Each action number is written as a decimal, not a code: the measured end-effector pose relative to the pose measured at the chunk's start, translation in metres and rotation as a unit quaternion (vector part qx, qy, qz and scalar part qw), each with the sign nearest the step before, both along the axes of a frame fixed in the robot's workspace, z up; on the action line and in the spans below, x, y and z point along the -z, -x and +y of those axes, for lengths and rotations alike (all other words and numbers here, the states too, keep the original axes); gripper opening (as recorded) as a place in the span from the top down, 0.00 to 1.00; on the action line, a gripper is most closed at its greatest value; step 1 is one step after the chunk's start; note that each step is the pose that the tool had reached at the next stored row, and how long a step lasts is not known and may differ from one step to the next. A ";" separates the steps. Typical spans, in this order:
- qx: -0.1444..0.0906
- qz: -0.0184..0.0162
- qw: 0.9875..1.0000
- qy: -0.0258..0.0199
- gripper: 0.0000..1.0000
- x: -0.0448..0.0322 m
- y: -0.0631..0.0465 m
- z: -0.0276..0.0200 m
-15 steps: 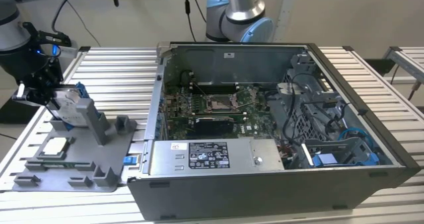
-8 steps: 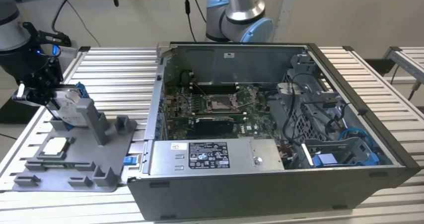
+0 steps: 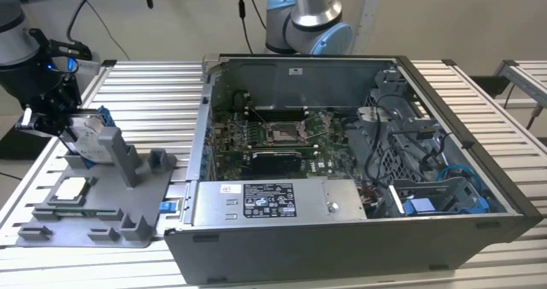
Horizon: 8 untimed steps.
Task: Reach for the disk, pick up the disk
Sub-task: 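Pick up the disk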
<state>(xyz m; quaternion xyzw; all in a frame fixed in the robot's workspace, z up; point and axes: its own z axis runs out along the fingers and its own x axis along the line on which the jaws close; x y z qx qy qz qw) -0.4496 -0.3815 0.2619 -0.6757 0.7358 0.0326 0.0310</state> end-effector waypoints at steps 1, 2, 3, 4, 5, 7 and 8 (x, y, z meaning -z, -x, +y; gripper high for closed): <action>0.000 0.000 1.000 0.000 1.00 0.0000 0.000 0.0000; 0.000 0.000 1.000 0.000 1.00 0.0000 0.000 0.0000; 0.000 0.000 1.000 -0.001 1.00 -0.0001 0.000 0.0001; 0.000 0.000 1.000 -0.002 1.00 -0.0001 0.000 0.0001; 0.000 0.000 1.000 -0.003 1.00 -0.0001 0.000 0.0001; 0.000 0.000 1.000 -0.003 1.00 0.0000 0.000 0.0001; 0.000 0.000 1.000 -0.003 1.00 0.0000 0.000 0.0000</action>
